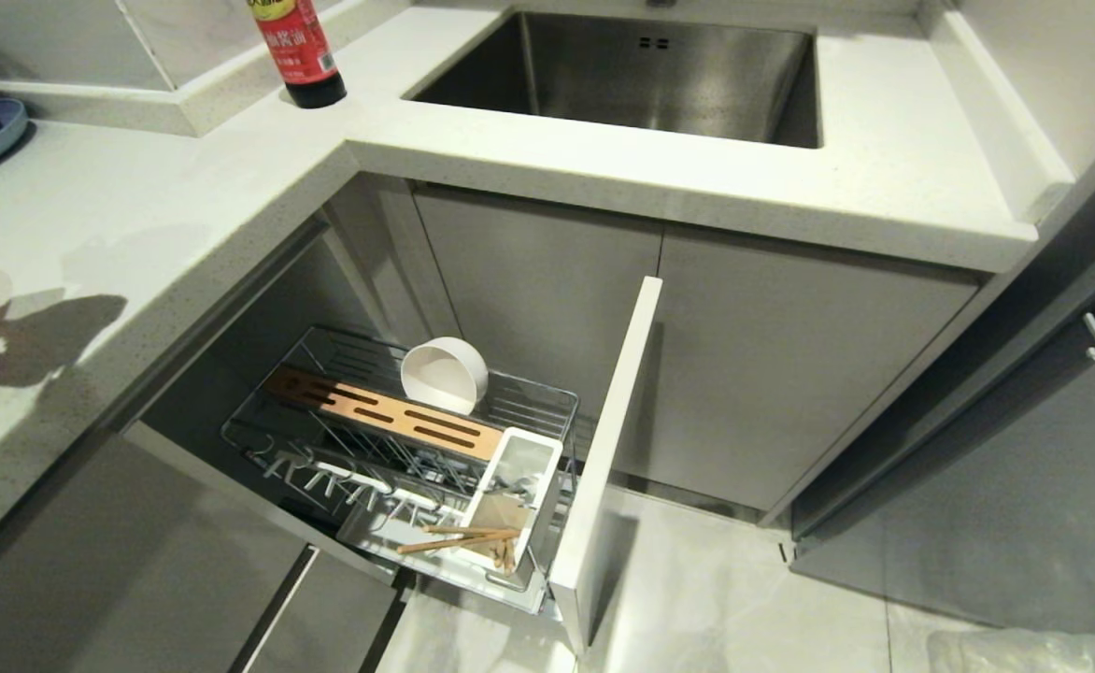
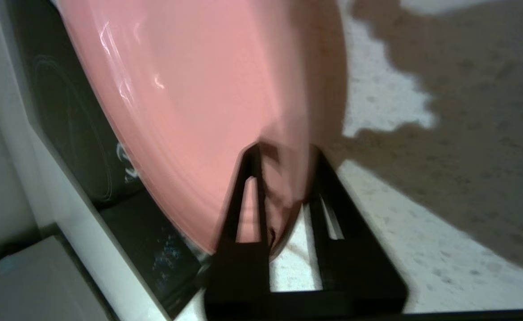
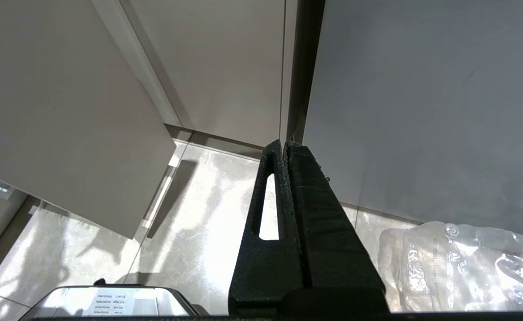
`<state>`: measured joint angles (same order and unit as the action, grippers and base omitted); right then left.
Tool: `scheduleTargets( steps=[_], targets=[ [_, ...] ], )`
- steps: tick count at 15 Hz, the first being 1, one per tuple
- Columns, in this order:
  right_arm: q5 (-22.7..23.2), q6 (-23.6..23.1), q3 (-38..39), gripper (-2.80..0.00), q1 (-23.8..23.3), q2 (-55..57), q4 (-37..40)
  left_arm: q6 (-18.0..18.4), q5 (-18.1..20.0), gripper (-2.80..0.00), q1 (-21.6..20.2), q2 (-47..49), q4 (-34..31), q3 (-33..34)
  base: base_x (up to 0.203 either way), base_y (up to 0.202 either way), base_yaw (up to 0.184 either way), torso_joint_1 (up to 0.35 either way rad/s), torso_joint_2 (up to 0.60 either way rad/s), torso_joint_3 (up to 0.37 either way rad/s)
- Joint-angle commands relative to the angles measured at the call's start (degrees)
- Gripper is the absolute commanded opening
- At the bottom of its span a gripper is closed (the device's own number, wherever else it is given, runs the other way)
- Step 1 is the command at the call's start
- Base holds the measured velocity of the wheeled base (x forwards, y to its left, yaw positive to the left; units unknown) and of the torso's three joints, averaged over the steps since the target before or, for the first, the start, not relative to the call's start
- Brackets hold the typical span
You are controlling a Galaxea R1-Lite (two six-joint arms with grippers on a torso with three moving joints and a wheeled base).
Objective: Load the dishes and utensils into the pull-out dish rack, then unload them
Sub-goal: Take the plate out of the cupboard
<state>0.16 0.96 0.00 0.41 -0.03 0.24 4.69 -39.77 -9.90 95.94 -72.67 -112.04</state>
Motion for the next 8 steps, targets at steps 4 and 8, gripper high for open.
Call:
scheduleTargets(
  steps=[4, 8],
  targets=[
    [0.02, 0.0, 0.0, -2.8, 0.02, 0.02, 0.02, -0.12, -0.22, 0.0, 0.34, -0.67, -0.01, -0.1, 0.0, 0.0, 0.0, 0.0, 0.0, 0.0],
    [0.02, 0.0, -0.06, -2.8, 0.02, 0.02, 0.02, -0.21, 0.37, 0.0, 2.05, -4.05, 0.11, -0.1, 0.0, 0.0, 0.0, 0.0, 0.0, 0.0]
  ],
)
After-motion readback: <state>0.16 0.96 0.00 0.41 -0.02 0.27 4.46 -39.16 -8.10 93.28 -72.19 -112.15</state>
